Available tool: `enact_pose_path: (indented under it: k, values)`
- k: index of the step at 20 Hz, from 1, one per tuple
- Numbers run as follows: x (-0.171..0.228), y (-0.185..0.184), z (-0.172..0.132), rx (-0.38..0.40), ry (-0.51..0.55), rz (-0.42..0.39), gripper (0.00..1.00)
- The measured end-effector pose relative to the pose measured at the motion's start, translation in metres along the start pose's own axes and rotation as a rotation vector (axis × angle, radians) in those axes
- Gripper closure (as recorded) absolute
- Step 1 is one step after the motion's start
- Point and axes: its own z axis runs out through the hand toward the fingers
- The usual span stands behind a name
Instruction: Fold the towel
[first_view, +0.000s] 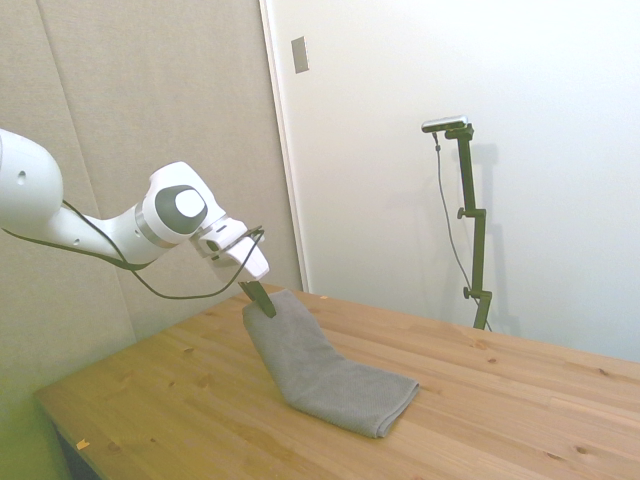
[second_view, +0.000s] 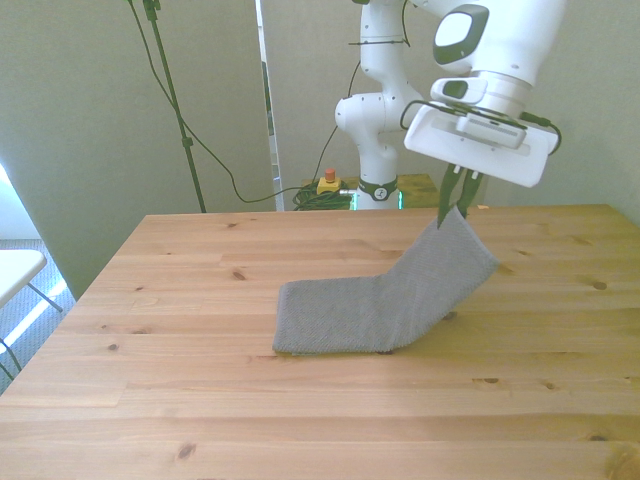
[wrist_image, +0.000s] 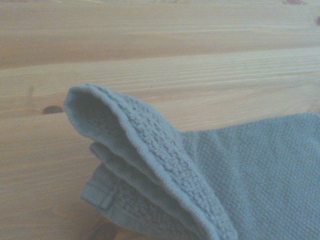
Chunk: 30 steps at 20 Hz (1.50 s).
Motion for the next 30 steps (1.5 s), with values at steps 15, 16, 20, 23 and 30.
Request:
enact_pose_path:
  k: [15, 16, 20, 23, 30]
  values:
    - [0.143, 0.114, 0.063, 0.103, -0.134, 0.104, 1.00]
    - [0.148, 0.119, 0.072, 0.109, -0.147, 0.102, 1.00]
    - [0.157, 0.126, 0.107, 0.129, -0.192, 0.103, 1.00]
    - [0.163, 0.128, 0.120, 0.131, -0.210, 0.112, 0.00]
    - [0.176, 0.134, 0.131, 0.127, -0.216, 0.132, 0.00]
